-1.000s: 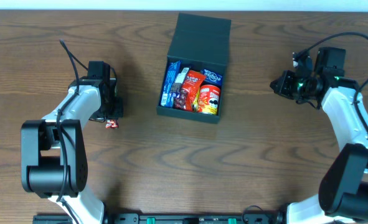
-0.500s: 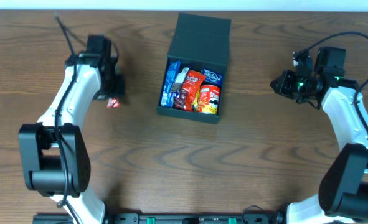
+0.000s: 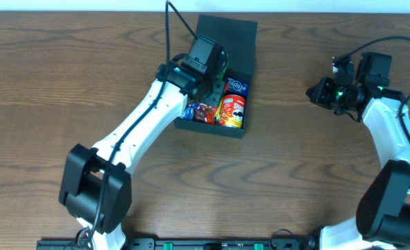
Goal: Pack container
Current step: 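Lower the KitKat bar into the box and release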
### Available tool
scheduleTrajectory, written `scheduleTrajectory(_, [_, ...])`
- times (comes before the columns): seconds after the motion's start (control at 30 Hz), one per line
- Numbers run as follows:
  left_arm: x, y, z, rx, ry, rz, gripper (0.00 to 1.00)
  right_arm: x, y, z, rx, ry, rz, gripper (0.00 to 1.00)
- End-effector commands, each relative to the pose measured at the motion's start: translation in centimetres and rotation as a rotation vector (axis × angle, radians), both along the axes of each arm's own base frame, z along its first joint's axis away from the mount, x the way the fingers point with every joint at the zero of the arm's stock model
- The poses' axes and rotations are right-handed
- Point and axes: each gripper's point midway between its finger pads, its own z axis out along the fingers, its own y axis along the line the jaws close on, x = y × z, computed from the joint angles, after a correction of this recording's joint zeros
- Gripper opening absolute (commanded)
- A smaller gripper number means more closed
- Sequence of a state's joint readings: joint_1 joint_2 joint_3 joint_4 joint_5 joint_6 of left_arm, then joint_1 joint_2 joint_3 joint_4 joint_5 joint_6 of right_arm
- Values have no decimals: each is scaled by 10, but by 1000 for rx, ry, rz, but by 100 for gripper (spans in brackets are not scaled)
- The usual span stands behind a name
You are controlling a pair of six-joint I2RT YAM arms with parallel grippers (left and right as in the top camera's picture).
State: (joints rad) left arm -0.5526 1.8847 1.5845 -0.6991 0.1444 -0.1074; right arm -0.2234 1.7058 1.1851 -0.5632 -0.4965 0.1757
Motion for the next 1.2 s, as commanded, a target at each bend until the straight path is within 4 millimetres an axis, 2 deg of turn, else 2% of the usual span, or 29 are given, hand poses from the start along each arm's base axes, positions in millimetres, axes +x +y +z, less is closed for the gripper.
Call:
scheduleTrajectory(0.0, [-3,-11,-20,-20,70,13,7,0,-2,6,-13,-23,10,2])
scheduleTrajectory(0.3, [-11,-10,-45,7,151,68,7,0,-2,6,-17,-27,17,3])
scheduleTrajectory(0.33, [-11,-9,-47,12,159,69,15,0,-2,6,-18,-27,17,3])
scheduleTrajectory(0.4, [-12,-9,-49,15,164,69,45,0,-2,6,-21,-30,22,3])
scheduleTrajectory(0.43, [-12,-9,-50,15,164,69,57,0,-2,6,-21,-30,22,3])
scheduleTrajectory(0.47, [-12,-9,-49,14,162,69,64,0,-2,6,-21,-30,22,3])
scheduleTrajectory(0.53, [-10,-10,-48,11,158,68,72,0,-2,6,-21,-30,22,3])
scheduleTrajectory(0.67, [-5,-13,-39,0,139,63,72,0,-2,6,-21,-29,22,3])
scheduleTrajectory(0.8, [7,-20,-10,-25,88,48,66,0,-2,6,-20,-29,22,3])
scheduleTrajectory(0.9, [22,-24,26,-35,1,29,60,0,-2,6,-20,-29,22,2])
scheduleTrajectory(0.93, [29,-22,41,-24,-44,36,50,0,-2,6,-20,-29,22,1])
scheduleTrajectory(1.0, [42,-13,63,9,-121,76,18,0,-2,6,-20,-29,22,2])
scheduleTrajectory(1.03, [50,-5,72,30,-162,108,6,0,-2,6,-21,-30,22,1])
scheduleTrajectory(1.1, [60,6,80,38,-189,143,6,0,-1,6,-18,-31,25,2])
scheduleTrajectory(1.17, [67,20,76,25,-168,176,6,0,2,7,-2,-34,35,1])
